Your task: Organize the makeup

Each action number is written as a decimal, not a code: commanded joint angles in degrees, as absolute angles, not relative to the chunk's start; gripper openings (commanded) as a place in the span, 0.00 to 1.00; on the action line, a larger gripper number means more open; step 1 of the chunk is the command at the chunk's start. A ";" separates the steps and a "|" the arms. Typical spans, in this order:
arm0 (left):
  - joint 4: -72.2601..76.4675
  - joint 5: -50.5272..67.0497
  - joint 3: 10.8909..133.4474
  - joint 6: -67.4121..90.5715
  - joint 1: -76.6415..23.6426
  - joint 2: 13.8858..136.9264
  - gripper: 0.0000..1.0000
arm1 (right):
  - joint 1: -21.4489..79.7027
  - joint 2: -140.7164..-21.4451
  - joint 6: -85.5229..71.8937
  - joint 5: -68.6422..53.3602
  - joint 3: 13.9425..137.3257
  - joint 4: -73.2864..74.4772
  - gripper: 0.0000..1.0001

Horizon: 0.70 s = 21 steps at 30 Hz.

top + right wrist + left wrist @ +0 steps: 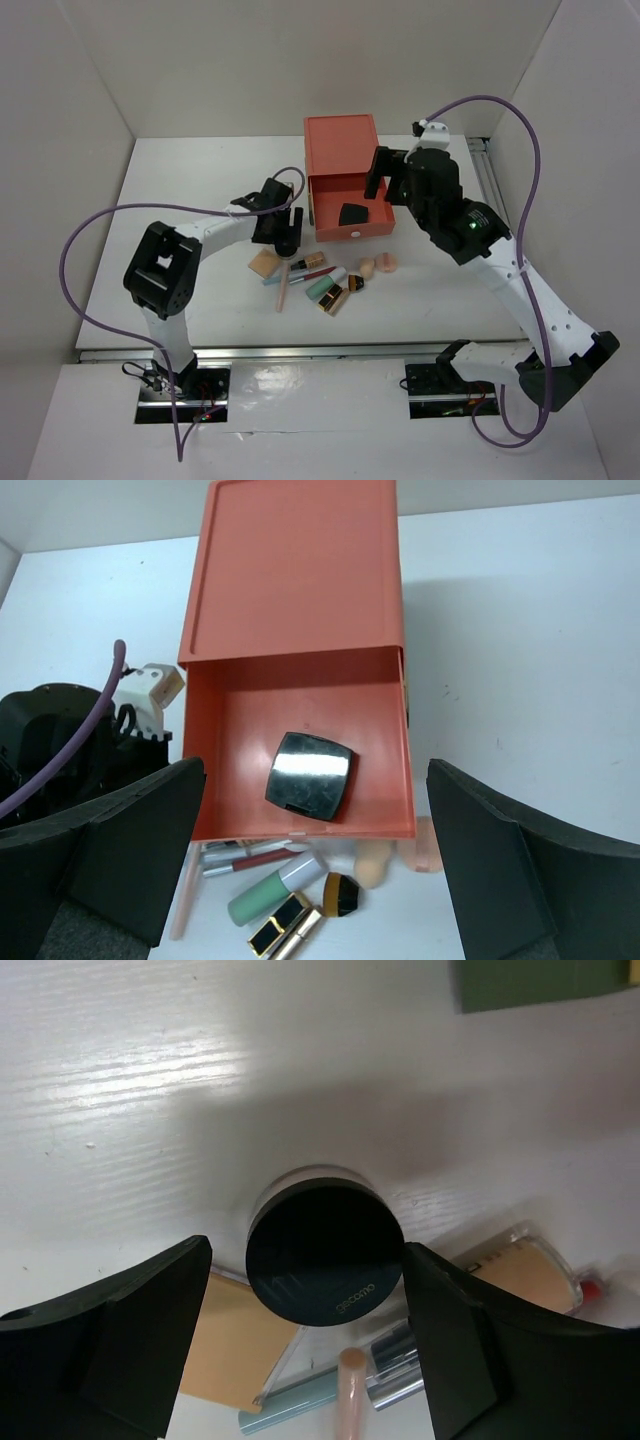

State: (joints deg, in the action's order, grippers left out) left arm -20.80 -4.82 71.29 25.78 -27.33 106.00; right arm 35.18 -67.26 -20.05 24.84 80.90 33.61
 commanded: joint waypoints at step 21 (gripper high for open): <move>-22.68 -3.70 70.66 27.16 -29.00 105.56 0.86 | 34.10 -62.40 -23.29 29.09 77.17 33.40 0.99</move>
